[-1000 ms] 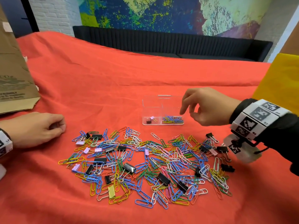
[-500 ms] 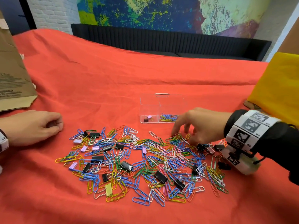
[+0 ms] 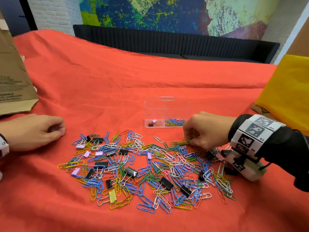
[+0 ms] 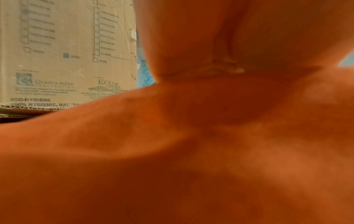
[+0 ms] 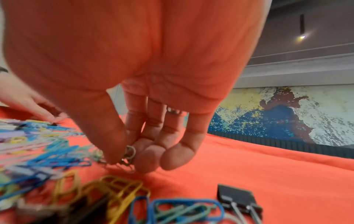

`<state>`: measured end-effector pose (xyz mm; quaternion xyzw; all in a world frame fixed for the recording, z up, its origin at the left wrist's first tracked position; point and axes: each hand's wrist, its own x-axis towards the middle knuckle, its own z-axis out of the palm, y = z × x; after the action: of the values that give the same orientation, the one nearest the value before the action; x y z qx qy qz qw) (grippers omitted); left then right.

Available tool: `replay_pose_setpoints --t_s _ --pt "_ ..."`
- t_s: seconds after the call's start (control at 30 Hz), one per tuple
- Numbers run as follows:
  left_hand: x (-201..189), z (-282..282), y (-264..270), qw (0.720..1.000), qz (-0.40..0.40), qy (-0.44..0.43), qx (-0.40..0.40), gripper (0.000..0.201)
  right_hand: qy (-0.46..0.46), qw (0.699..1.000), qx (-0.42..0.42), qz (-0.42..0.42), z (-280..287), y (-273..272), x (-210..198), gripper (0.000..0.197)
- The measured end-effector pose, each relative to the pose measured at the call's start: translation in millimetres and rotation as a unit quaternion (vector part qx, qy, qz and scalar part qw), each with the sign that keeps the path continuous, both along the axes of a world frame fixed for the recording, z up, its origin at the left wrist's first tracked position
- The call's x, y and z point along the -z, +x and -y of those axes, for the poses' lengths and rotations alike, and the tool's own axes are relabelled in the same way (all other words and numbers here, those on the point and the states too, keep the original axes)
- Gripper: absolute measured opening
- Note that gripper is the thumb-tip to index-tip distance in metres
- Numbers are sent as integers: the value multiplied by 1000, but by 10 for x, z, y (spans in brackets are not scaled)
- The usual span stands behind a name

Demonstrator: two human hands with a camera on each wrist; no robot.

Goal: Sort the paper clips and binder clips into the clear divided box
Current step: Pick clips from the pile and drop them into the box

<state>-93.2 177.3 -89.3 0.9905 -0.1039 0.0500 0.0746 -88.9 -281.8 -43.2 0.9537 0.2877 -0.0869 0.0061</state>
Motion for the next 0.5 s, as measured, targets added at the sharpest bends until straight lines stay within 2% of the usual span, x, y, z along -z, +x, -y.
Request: replay_pose_setpoints --t_s 0.27,0.4,0.5 --pt "21 -43 36 1000 -15 -6 -10 28 47 998 4 45 88 96 -368 7" --pt "10 -30 38 1000 -16 -1 -10 34 95 989 16 113 94 200 -566 5" --pt "9 -27 33 1000 -15 3 -13 36 113 979 43 167 22 351 -560 5"
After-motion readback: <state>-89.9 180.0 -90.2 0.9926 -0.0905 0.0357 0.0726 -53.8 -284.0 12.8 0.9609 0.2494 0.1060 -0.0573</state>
